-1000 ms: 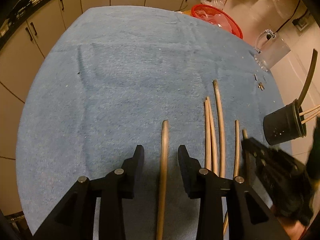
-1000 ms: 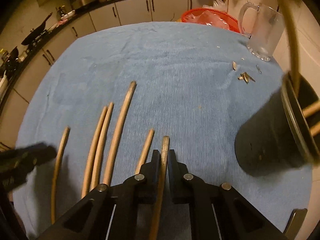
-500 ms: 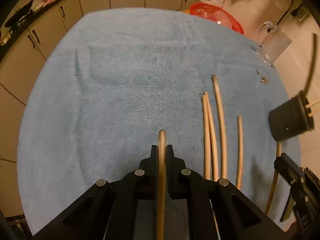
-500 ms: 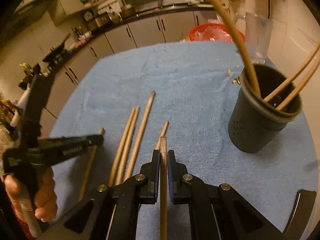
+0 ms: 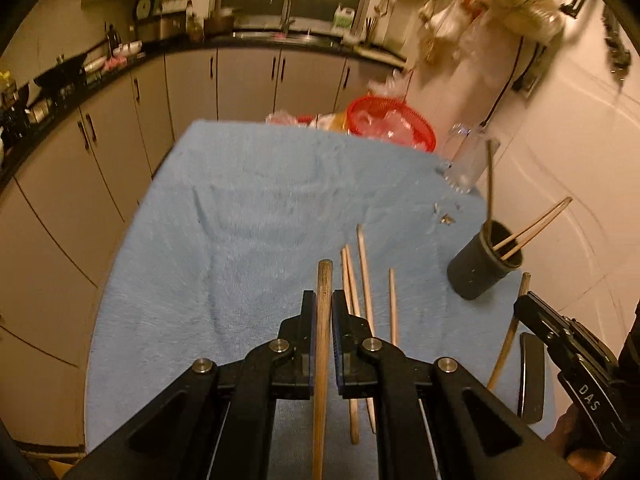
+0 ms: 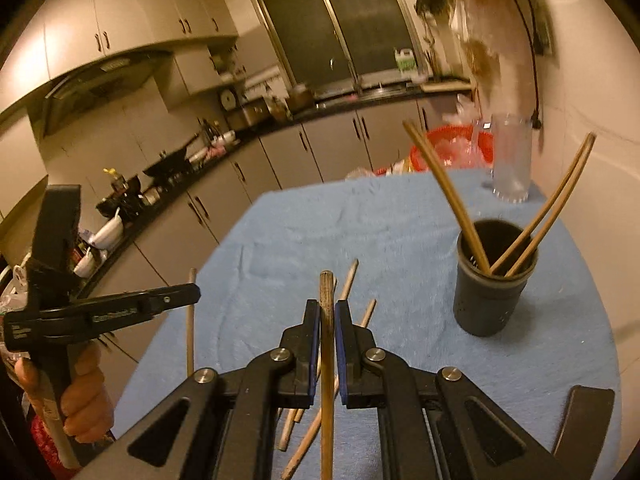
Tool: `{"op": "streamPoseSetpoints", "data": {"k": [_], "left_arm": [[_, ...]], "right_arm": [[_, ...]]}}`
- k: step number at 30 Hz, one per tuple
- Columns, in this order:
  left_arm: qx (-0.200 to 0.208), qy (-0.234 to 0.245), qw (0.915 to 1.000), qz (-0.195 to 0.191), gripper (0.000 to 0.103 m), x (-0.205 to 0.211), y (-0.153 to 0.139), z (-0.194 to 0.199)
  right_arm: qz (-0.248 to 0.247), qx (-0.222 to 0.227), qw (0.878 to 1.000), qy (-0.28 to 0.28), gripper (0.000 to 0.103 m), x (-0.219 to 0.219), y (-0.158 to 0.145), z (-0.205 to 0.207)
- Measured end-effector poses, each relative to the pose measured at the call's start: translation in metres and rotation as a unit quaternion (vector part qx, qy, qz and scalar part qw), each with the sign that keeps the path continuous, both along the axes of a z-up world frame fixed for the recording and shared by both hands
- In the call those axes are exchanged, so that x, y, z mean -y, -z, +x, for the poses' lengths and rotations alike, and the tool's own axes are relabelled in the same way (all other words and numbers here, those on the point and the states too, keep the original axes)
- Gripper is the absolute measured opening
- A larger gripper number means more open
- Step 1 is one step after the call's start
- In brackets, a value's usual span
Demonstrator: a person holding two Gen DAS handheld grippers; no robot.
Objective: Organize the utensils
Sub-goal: 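Lift the left tool's chopstick upright while the right tool lifts its own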
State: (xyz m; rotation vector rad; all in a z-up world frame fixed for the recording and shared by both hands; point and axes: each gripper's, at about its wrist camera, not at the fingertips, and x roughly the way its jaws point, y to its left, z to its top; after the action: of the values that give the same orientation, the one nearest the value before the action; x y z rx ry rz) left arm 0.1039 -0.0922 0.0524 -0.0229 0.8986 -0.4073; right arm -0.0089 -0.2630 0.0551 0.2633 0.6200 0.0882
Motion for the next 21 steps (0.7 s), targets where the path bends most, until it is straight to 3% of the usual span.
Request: {"op": "streamPoseSetpoints", "data": {"k": [12, 17, 21], "left_arm": [[0.043, 0.014, 0.9989, -0.013, 0.007, -0.005, -0.037, -0.044], [0.05, 0.018, 0.9985, -0.013, 0.007, -0.005, -0.041, -0.048], [0.029, 0.014, 0.9995, -0.006, 0.007, -0.003, -0.031, -0.035]], "right_arm": [[-0.018, 0.061, 0.998, -0.008, 0.008, -0.012, -0.029, -0.036], [-0.018, 0.068, 0.997, -0.011, 0.008, -0.015, -0.034, -0.042], [-0.017, 0.071, 0.997, -0.01, 0.008, -0.015, -0.036, -0.045]]}}
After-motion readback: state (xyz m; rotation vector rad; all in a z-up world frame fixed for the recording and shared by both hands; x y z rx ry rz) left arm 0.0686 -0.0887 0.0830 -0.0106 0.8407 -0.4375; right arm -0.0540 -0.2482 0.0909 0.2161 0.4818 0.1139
